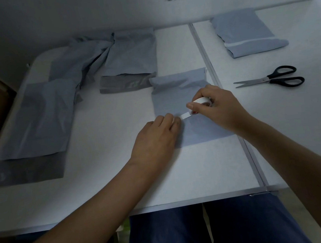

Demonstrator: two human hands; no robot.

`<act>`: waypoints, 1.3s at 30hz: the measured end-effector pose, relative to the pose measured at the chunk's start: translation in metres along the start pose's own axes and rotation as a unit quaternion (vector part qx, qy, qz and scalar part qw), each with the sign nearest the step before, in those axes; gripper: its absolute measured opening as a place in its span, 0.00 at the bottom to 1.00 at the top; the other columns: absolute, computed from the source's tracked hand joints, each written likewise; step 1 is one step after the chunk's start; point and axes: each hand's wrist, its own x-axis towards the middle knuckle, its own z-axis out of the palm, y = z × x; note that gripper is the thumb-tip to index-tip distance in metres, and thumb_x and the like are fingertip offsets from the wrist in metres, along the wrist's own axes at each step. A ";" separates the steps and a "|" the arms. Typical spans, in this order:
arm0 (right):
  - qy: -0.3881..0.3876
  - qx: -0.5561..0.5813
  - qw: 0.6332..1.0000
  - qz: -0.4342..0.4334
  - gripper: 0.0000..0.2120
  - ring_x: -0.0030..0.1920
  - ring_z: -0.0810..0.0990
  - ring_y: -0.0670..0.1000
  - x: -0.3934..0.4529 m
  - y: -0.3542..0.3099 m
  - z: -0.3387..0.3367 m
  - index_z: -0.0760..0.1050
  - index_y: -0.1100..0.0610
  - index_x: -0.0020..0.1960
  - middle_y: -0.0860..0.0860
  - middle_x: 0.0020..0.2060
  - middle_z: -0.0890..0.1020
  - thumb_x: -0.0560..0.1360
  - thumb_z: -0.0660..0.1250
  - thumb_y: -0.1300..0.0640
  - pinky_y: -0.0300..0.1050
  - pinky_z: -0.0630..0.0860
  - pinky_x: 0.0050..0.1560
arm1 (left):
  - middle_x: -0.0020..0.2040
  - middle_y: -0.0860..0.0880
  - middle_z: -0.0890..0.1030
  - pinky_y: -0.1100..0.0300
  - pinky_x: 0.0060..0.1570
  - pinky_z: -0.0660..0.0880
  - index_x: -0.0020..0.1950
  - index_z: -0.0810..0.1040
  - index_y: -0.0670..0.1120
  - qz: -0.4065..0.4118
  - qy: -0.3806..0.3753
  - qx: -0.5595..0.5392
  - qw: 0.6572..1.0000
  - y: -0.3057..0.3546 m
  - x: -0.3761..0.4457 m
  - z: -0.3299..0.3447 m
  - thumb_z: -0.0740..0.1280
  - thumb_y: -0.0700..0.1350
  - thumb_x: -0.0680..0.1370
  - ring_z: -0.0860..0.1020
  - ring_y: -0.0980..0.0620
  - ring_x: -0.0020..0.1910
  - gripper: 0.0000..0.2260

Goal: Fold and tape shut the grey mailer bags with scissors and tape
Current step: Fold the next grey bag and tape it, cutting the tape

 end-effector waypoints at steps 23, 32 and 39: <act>-0.118 0.000 0.993 0.028 0.18 0.34 0.71 0.46 0.014 0.000 -0.016 0.75 0.59 0.38 0.52 0.33 0.75 0.78 0.63 0.46 0.43 0.66 0.39 | 0.41 0.48 0.74 0.59 0.30 0.57 0.49 0.79 0.42 -0.011 0.003 -0.069 0.998 0.009 0.018 0.008 0.69 0.35 0.68 0.72 0.49 0.37 0.10; -0.175 0.015 0.984 0.042 0.17 0.28 0.68 0.42 0.026 -0.006 -0.027 0.77 0.59 0.37 0.47 0.28 0.73 0.76 0.68 0.46 0.36 0.64 0.33 | 0.46 0.48 0.76 0.56 0.28 0.67 0.57 0.80 0.43 -0.015 0.043 -0.058 0.997 0.010 0.013 0.019 0.68 0.42 0.75 0.74 0.48 0.41 0.11; -0.194 -0.079 0.978 0.019 0.17 0.32 0.70 0.45 0.032 -0.009 -0.037 0.78 0.60 0.39 0.52 0.32 0.76 0.76 0.67 0.46 0.36 0.65 0.34 | 0.46 0.49 0.76 0.58 0.29 0.61 0.56 0.81 0.43 -0.008 0.050 -0.031 0.998 0.010 0.012 0.019 0.71 0.42 0.74 0.73 0.49 0.41 0.11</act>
